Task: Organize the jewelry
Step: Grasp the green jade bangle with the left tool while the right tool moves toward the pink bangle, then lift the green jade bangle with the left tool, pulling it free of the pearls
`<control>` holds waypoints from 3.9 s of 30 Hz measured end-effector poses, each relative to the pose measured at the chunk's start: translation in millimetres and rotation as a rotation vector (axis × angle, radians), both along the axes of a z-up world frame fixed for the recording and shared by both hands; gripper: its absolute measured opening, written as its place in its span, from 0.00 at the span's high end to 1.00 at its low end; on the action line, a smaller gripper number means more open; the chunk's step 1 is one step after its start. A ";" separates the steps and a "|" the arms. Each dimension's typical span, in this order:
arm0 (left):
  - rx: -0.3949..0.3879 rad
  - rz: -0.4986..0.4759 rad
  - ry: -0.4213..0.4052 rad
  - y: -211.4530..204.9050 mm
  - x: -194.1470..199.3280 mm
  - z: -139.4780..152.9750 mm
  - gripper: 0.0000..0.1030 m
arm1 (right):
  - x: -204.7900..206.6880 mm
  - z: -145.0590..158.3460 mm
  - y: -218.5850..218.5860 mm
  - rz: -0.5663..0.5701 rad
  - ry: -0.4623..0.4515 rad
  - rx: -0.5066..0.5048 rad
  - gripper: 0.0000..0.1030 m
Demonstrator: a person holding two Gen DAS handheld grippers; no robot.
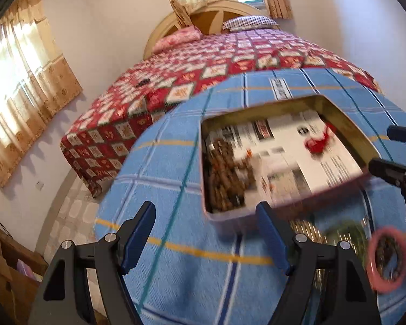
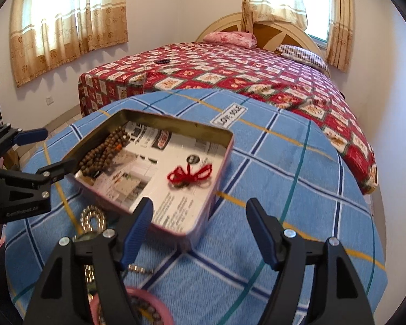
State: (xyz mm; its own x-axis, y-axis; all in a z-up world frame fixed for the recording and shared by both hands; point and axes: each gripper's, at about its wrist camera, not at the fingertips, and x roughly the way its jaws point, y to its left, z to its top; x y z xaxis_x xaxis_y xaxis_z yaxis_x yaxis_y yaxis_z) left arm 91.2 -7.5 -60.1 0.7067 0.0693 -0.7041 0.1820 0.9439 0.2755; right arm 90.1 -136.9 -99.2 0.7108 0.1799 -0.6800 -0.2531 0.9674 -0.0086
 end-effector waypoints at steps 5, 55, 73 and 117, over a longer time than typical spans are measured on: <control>-0.023 0.017 -0.002 6.1 -28.5 -3.2 0.26 | -23.1 -8.2 -4.2 0.003 0.015 -0.009 0.28; -0.234 -0.110 0.079 -8.7 -53.3 1.2 0.89 | -79.4 -26.3 2.7 0.039 0.016 0.021 0.14; -0.241 -0.119 0.136 -8.1 -52.5 -16.1 0.88 | -78.1 -31.4 1.0 0.020 0.027 -0.001 0.14; -0.185 -0.002 0.196 4.6 -63.5 -26.4 0.54 | -82.3 -27.7 11.5 0.082 0.022 0.021 0.12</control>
